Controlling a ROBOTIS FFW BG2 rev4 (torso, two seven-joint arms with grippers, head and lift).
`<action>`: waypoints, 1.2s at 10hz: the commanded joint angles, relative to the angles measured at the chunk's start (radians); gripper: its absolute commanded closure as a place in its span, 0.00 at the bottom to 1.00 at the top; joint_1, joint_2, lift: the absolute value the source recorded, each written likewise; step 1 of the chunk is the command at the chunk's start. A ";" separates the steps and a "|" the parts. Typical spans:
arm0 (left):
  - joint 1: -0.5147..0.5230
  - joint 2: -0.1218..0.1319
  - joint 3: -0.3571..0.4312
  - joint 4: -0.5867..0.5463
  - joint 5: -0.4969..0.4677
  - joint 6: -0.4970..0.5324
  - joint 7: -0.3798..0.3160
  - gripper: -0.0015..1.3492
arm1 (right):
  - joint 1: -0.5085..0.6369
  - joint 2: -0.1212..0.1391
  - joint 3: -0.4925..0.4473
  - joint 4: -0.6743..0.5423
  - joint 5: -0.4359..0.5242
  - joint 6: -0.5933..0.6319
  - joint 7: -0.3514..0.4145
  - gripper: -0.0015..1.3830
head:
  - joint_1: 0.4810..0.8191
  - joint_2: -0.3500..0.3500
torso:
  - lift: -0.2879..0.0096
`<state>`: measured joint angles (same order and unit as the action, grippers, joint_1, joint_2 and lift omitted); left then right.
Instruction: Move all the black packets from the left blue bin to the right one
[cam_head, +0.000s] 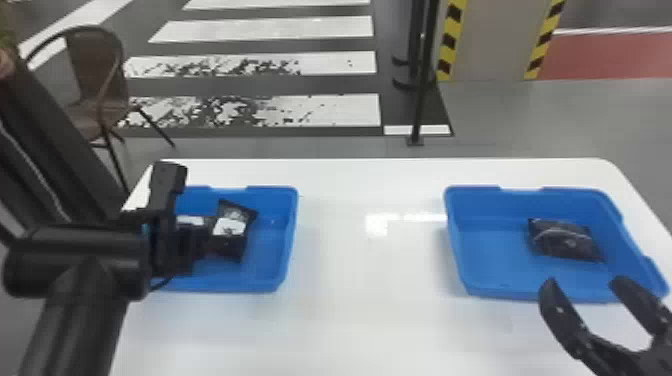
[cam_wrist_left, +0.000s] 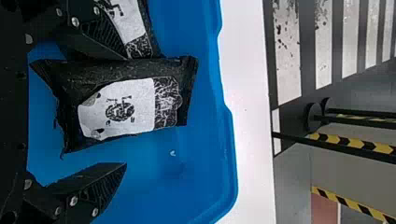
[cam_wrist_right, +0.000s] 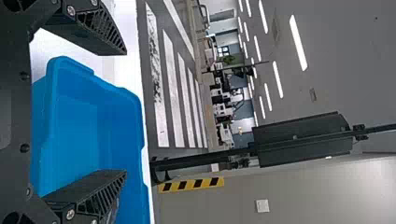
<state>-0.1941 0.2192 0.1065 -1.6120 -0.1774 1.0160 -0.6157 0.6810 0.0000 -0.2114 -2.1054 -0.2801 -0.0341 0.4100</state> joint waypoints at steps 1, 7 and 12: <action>-0.022 0.002 -0.015 0.040 -0.004 0.005 -0.003 0.40 | -0.006 0.001 0.006 0.008 -0.001 0.002 0.003 0.09 | 0.63 0.60 | 0.50; -0.012 0.002 -0.041 0.030 -0.082 -0.113 -0.032 0.89 | -0.004 0.001 0.008 0.013 -0.019 0.010 0.006 0.09 | 0.63 0.60 | 0.50; 0.248 -0.008 0.043 -0.446 0.088 -0.079 -0.053 0.89 | -0.038 -0.005 0.018 -0.002 -0.075 0.059 0.081 0.09 | 0.63 0.60 | 0.50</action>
<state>0.0234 0.2118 0.1468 -2.0191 -0.1337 0.9517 -0.6688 0.6573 -0.0026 -0.1981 -2.1088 -0.3428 0.0102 0.4868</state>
